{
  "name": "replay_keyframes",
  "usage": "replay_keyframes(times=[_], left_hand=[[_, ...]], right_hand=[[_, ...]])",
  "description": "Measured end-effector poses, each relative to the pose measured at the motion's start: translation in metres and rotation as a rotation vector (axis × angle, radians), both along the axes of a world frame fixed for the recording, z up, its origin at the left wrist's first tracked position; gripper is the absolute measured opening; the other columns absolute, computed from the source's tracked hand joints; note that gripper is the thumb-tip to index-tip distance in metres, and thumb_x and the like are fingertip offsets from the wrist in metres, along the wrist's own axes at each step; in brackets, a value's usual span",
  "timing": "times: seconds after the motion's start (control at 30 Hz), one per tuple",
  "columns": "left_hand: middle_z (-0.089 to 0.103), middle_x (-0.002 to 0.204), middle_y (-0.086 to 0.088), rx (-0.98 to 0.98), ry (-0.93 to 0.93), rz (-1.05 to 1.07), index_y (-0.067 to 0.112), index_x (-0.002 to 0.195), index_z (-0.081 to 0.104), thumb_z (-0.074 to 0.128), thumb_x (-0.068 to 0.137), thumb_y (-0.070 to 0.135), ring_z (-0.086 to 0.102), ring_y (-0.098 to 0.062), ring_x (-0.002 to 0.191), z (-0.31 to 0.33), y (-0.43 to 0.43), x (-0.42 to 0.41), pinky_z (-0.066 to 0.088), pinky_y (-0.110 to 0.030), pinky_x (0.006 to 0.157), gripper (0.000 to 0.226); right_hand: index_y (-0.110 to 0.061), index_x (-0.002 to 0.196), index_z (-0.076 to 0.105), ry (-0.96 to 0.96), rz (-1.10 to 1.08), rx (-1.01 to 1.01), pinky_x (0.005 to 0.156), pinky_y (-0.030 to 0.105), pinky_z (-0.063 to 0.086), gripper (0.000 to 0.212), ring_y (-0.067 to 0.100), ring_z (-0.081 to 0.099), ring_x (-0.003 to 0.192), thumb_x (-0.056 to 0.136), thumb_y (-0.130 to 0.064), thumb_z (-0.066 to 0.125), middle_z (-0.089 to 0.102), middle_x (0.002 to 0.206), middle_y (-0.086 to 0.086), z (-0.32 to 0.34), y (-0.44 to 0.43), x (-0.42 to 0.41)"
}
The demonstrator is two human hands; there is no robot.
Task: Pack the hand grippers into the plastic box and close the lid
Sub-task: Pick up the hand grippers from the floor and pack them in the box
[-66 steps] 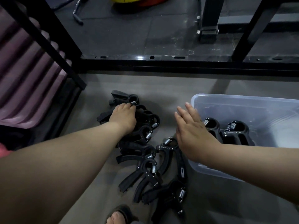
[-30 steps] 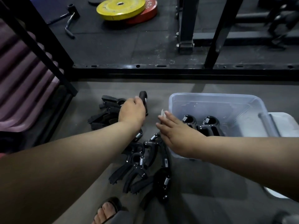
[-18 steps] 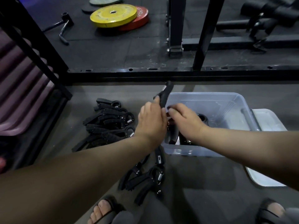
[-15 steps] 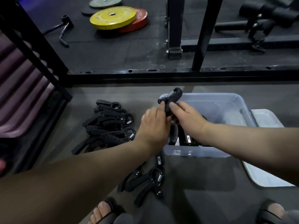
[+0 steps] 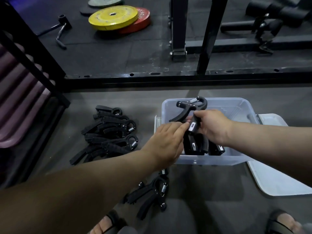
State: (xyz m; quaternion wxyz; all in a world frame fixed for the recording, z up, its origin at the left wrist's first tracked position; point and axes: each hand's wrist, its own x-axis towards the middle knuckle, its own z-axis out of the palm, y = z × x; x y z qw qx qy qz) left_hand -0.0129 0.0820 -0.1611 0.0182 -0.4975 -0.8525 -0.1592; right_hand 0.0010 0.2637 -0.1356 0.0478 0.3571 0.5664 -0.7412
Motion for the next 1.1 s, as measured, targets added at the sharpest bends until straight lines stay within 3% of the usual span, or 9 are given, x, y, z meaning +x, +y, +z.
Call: replay_keyframes(times=[0.17,0.23,0.3,0.43,0.53,0.67,0.83,1.0,1.1], left_hand=[[0.054,0.123,-0.012,0.001,0.015,-0.072,0.005,0.129,0.052,0.049,0.079,0.023,0.05,-0.029,0.111,0.001,0.002,-0.002,0.038,-0.037,0.1,0.053],[0.056,0.112,-0.012,0.054,0.027,-0.001,0.006,0.118,0.058,0.054,0.075,0.018,0.052,-0.031,0.101,-0.004,0.002,-0.002,0.04,-0.039,0.094,0.045],[0.056,0.111,-0.01,0.064,0.003,0.099,0.009,0.115,0.059,0.054,0.076,0.018,0.054,-0.031,0.102,-0.01,0.003,-0.008,0.037,-0.038,0.097,0.041],[0.049,0.137,-0.013,0.043,-0.098,0.256,0.005,0.128,0.053,0.037,0.085,0.025,0.043,-0.03,0.13,-0.017,0.003,-0.03,0.03,-0.042,0.111,0.05],[0.029,0.155,-0.01,0.017,-0.216,0.321,0.005,0.144,0.039,0.034,0.09,0.024,0.022,-0.023,0.145,-0.021,0.006,-0.04,0.015,-0.037,0.12,0.057],[0.016,0.161,-0.008,0.003,-0.269,0.324,0.005,0.149,0.028,0.032,0.092,0.023,0.008,-0.021,0.149,-0.027,0.011,-0.041,0.012,-0.037,0.121,0.06],[0.018,0.161,-0.005,0.055,-0.267,0.336,0.006,0.149,0.03,0.031,0.091,0.021,0.007,-0.018,0.149,-0.036,0.01,-0.04,0.01,-0.03,0.118,0.061],[0.02,0.16,-0.005,0.077,-0.275,0.325,0.006,0.149,0.031,0.04,0.093,0.012,0.007,-0.016,0.149,-0.039,0.009,-0.042,0.01,-0.032,0.121,0.057],[0.015,0.161,0.0,0.092,-0.301,0.334,0.01,0.151,0.027,0.041,0.093,0.01,0.002,-0.012,0.149,-0.037,0.009,-0.042,0.006,-0.027,0.12,0.06]], right_hand=[[0.007,0.097,0.063,0.001,0.035,0.099,0.069,0.036,0.055,0.021,0.025,0.064,0.07,0.093,-0.01,0.05,0.065,0.088,0.019,-0.003,0.017,0.005],[0.001,0.095,0.063,-0.008,0.113,0.145,0.059,0.034,0.055,0.012,0.023,0.063,0.06,0.089,-0.005,0.055,0.063,0.079,0.018,-0.007,0.022,0.01],[-0.001,0.098,0.064,-0.053,0.184,0.173,0.064,0.041,0.058,0.014,0.028,0.066,0.064,0.084,-0.001,0.06,0.065,0.079,0.02,-0.014,0.029,0.012],[-0.004,0.099,0.064,-0.169,0.29,0.273,0.075,0.045,0.059,0.015,0.031,0.07,0.075,0.084,-0.005,0.066,0.072,0.088,0.019,-0.028,0.035,0.012],[-0.007,0.086,0.065,-0.231,0.324,0.372,0.06,0.031,0.054,0.005,0.024,0.064,0.063,0.084,-0.003,0.065,0.068,0.076,0.013,-0.037,0.035,0.013],[-0.004,0.087,0.065,-0.262,0.373,0.396,0.06,0.031,0.05,0.007,0.027,0.063,0.065,0.083,0.0,0.062,0.065,0.077,0.016,-0.048,0.032,0.007],[0.001,0.094,0.066,-0.3,0.402,0.384,0.077,0.056,0.056,0.02,0.039,0.07,0.078,0.075,-0.005,0.067,0.071,0.087,0.025,-0.057,0.022,-0.01],[0.0,0.095,0.066,-0.333,0.445,0.336,0.086,0.053,0.053,0.015,0.035,0.066,0.078,0.081,-0.006,0.064,0.072,0.09,0.024,-0.069,0.013,-0.024],[0.0,0.095,0.063,-0.33,0.456,0.432,0.076,0.045,0.056,0.014,0.031,0.065,0.074,0.084,-0.009,0.06,0.071,0.087,0.021,-0.079,0.009,-0.029]])
